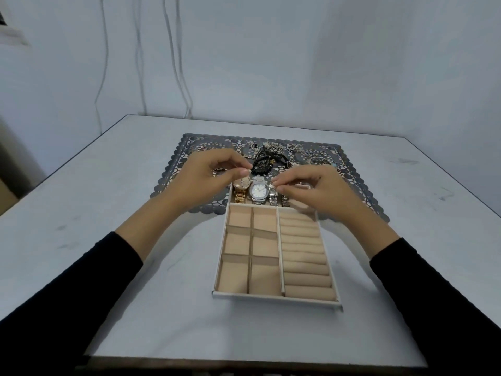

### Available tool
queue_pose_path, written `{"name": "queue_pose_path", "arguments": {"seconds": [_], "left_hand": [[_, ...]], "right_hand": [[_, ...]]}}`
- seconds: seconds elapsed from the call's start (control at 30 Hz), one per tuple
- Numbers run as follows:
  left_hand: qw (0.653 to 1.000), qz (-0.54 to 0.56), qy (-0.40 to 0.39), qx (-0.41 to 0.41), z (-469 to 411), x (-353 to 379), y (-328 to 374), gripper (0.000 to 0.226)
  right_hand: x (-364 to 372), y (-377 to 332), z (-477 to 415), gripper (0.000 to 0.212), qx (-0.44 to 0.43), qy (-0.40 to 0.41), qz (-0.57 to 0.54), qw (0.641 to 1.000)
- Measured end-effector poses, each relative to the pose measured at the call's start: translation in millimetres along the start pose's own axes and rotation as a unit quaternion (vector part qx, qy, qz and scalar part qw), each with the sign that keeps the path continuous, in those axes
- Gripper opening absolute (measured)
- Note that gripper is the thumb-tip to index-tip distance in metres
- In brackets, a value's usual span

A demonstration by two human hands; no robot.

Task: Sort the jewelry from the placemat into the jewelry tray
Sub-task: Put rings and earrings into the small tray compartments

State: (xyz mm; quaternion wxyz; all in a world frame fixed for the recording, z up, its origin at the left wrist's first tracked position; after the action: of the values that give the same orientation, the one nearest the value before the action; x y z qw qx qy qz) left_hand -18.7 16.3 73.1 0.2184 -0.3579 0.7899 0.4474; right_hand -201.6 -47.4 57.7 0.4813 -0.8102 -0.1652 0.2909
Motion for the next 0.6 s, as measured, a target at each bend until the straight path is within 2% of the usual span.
{"name": "queue_pose_path", "arguments": {"seconds": [0.3, 0.6], "left_hand": [[1.000, 0.004, -0.002, -0.001, 10.1, -5.7, -5.7, 0.013], [1.000, 0.016, 0.006, -0.008, 9.1, -10.3, -6.1, 0.014]], "right_hand": [[27.8, -6.0, 3.7, 0.015, 0.003, -0.125, 0.030, 0.992], [36.6, -10.6, 6.3, 0.014, 0.030, -0.183, 0.069, 0.980]]}}
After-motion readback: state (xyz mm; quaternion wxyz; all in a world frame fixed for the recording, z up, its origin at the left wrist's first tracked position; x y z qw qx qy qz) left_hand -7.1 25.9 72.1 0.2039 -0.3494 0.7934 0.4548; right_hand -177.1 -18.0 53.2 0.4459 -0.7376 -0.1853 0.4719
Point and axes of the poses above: each hand's wrist, its own z-axis away from the middle knuckle, its own x-axis out of the palm, y = z × x, the point moved 8 cm from there along -z, towards the middle knuckle, and after that the axes turned 14 degrees about -z, right-handed, at the moved point
